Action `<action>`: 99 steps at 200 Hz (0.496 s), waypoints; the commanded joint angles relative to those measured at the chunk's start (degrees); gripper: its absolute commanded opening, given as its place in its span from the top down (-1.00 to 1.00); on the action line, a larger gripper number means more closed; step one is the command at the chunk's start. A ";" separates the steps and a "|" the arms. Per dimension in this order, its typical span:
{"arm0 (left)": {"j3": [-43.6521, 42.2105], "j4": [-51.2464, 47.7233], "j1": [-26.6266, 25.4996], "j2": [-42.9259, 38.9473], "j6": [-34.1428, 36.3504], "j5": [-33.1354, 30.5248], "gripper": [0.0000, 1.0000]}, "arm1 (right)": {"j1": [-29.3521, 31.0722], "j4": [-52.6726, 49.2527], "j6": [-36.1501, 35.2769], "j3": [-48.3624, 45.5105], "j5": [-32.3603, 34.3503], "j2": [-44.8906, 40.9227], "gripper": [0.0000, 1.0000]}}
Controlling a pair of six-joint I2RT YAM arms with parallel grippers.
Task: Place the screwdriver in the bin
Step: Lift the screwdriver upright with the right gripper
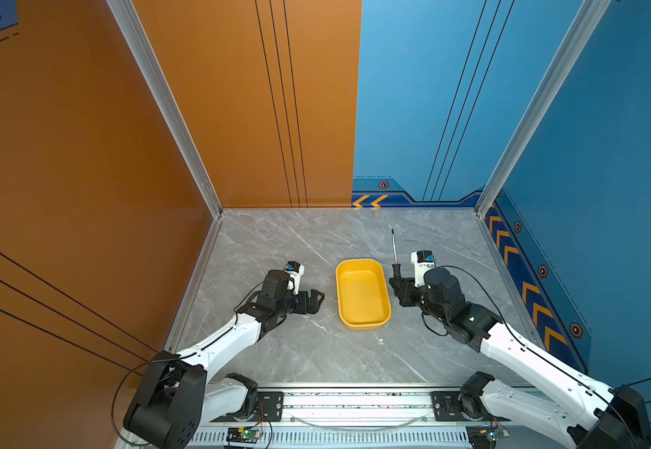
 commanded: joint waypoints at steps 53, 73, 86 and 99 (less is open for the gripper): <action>0.79 1.71 -0.58 0.34 -0.70 4.31 -0.96 | 9.46 4.22 5.44 5.44 6.19 12.28 1.00; 0.71 1.96 -0.60 0.48 -0.67 4.01 -0.96 | 11.77 3.28 8.32 6.63 9.94 14.94 1.00; 0.76 2.06 -0.54 0.53 -0.64 3.90 -0.96 | 12.93 2.61 10.16 7.45 11.73 16.53 1.00; 0.84 2.07 -0.54 0.61 -0.78 3.84 -0.96 | 13.64 0.54 11.96 8.78 13.07 18.25 1.00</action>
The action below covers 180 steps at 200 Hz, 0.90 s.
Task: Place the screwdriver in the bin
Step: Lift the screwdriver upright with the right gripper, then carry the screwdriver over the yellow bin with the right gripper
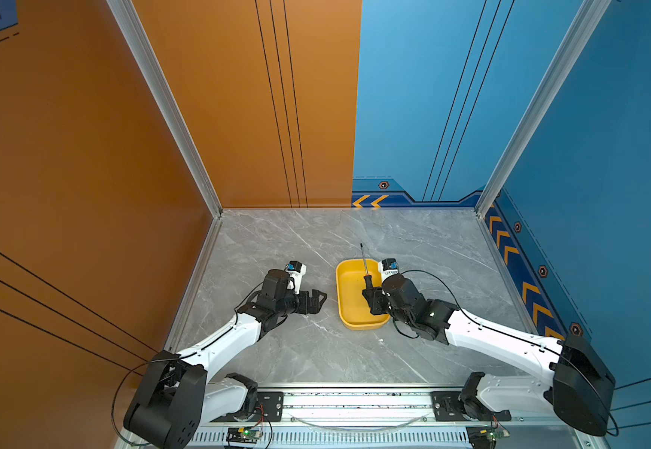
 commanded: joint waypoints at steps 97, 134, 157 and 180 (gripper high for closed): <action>0.65 1.15 -0.59 0.67 -0.49 1.10 -0.96 | 2.34 -11.01 13.19 8.98 6.76 10.96 1.00; 0.44 1.26 -0.60 0.73 -0.49 0.83 -0.96 | 2.44 -13.49 14.14 10.18 6.53 12.74 1.00; 0.18 1.63 -0.58 1.01 -0.45 0.78 -0.96 | 2.41 -14.55 14.45 10.65 6.21 13.95 1.00; 0.33 1.72 -0.60 1.36 -0.58 0.90 -0.96 | 2.43 -15.47 14.36 11.67 5.34 15.91 1.00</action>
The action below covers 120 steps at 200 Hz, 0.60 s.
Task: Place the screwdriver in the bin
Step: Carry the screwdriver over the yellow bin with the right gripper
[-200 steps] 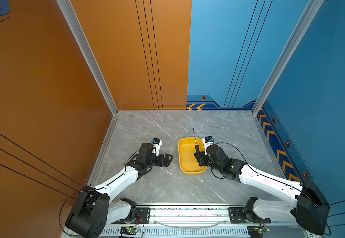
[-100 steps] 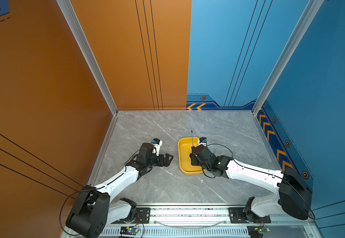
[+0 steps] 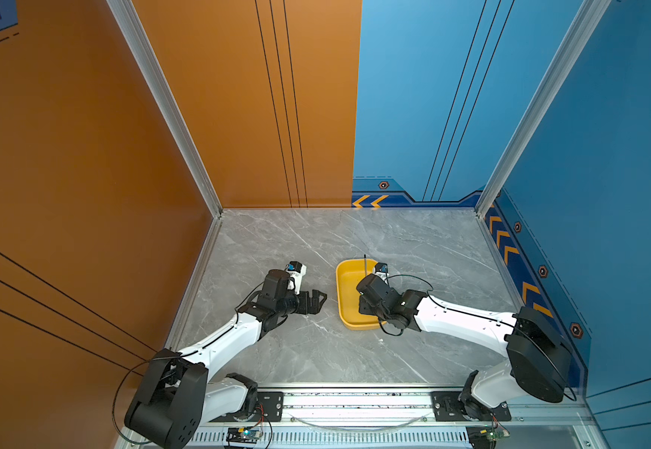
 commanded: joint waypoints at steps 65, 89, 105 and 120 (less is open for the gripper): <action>-0.09 1.56 -0.61 0.10 -0.48 0.77 -0.96 | 0.46 -3.78 1.03 3.93 -0.80 5.50 1.00; -0.17 1.57 -0.56 0.08 -0.49 0.72 -0.96 | 0.46 -4.06 1.03 4.36 -1.12 6.55 1.00; -0.14 1.57 -0.61 0.27 -0.40 0.79 -0.96 | 0.46 -4.06 0.87 4.67 -1.41 7.35 1.00; -0.16 1.54 -0.61 0.35 -0.40 0.84 -0.96 | 0.46 -4.29 0.69 5.13 -1.82 8.27 1.00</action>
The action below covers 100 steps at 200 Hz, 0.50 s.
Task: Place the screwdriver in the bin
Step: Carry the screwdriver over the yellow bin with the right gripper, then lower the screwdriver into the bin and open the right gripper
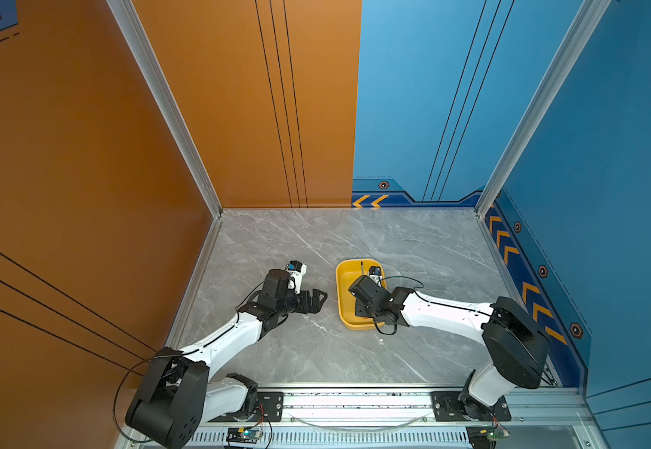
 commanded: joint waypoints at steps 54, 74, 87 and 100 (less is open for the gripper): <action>-0.21 0.43 -0.60 0.03 -0.16 0.92 -0.96 | 0.44 -2.73 0.50 3.23 -0.63 3.82 1.00; -0.25 0.50 -0.56 -0.02 -0.08 0.83 -0.96 | 0.42 -3.09 0.50 3.40 -0.42 4.44 1.00; -0.23 0.49 -0.61 0.09 -0.05 0.76 -0.96 | 0.42 -3.45 0.50 3.71 -0.33 4.90 1.00; -0.24 0.48 -0.63 0.20 0.02 0.77 -0.96 | 0.47 -3.93 0.55 4.03 -0.30 5.34 1.00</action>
